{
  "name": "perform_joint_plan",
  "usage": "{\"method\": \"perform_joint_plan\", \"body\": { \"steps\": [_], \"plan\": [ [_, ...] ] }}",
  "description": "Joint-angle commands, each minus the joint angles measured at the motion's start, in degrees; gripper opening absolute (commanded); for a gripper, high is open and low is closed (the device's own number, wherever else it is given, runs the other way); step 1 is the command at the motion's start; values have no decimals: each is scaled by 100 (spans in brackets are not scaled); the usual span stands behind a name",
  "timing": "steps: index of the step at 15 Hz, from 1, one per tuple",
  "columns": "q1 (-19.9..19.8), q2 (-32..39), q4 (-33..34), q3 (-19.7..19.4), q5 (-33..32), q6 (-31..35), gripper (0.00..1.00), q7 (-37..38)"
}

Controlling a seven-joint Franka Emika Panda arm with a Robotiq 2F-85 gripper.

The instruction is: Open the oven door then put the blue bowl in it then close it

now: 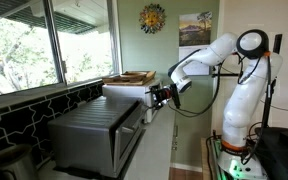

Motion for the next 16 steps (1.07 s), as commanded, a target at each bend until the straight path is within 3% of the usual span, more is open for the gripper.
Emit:
{"method": "perform_joint_plan", "body": {
  "steps": [1, 6, 9, 16],
  "plan": [
    [-195, -468, -216, 270, 218, 394, 100, 198],
    [-379, -1201, -196, 756, -356, 1653, 100, 478],
    [-391, -1680, -114, 1045, -1217, 2208, 100, 948],
    [-247, -2633, 234, 1184, -3992, 1863, 100, 2005]
  ]
}}
